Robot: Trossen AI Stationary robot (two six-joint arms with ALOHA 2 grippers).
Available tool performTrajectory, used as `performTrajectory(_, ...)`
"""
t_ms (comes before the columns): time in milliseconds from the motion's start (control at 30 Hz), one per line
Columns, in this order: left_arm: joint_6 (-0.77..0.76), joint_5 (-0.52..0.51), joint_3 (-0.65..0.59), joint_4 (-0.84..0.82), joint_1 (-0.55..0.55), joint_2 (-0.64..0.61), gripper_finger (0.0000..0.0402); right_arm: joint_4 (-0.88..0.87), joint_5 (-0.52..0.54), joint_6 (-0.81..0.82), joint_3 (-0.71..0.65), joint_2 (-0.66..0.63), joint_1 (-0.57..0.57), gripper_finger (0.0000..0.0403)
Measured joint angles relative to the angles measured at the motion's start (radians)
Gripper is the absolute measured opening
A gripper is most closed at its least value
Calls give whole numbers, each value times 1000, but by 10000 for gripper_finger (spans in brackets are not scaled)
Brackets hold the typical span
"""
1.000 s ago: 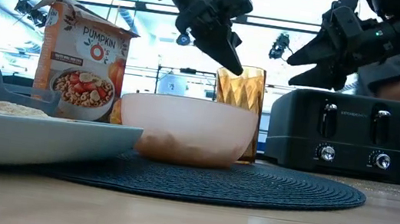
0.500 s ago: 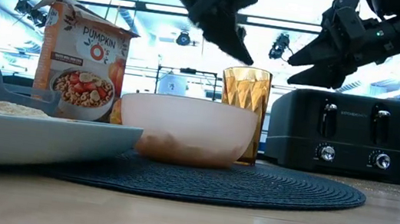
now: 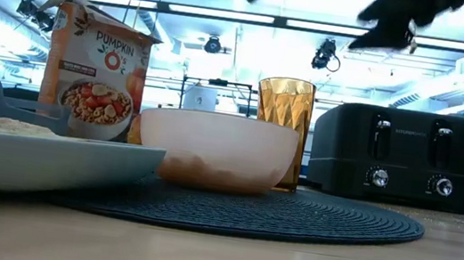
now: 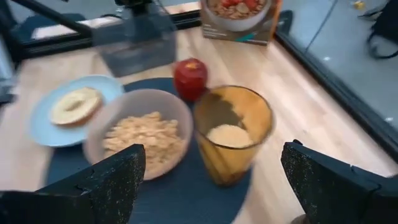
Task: Arrange a breakfast setting
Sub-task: Put the gold spoon on the right of the orange bowl on the blue placemat
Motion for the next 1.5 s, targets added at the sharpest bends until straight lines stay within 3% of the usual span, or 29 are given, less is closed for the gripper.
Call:
performTrajectory(200, -202, -25, 0, -36, -94, -108, 163, -179, 21, 152, 199, 71, 160, 368)
performTrajectory(400, -388, -193, 0, -34, -278, -189, 151, -310, 9, 428, 370, 223, 316, 363)
performTrajectory(567, -491, -386, 0, 27, -463, -218, 151, -490, -220, 768, 504, 373, 421, 361)
performTrajectory(867, -455, -610, -1, 259, -651, -191, 151, -568, -723, 1093, 540, 605, 569, 349)
performTrajectory(1100, -440, -640, -1, 315, -672, -172, 151, -581, -1068, 1087, 540, 765, 645, 325)
performTrajectory(1333, -441, -639, -1, 331, -677, -159, 151, -589, -1215, 938, 540, 885, 684, 319)
performTrajectory(1500, -451, -650, -1, 330, -674, -151, 151, -612, -1255, 781, 540, 957, 722, 319)
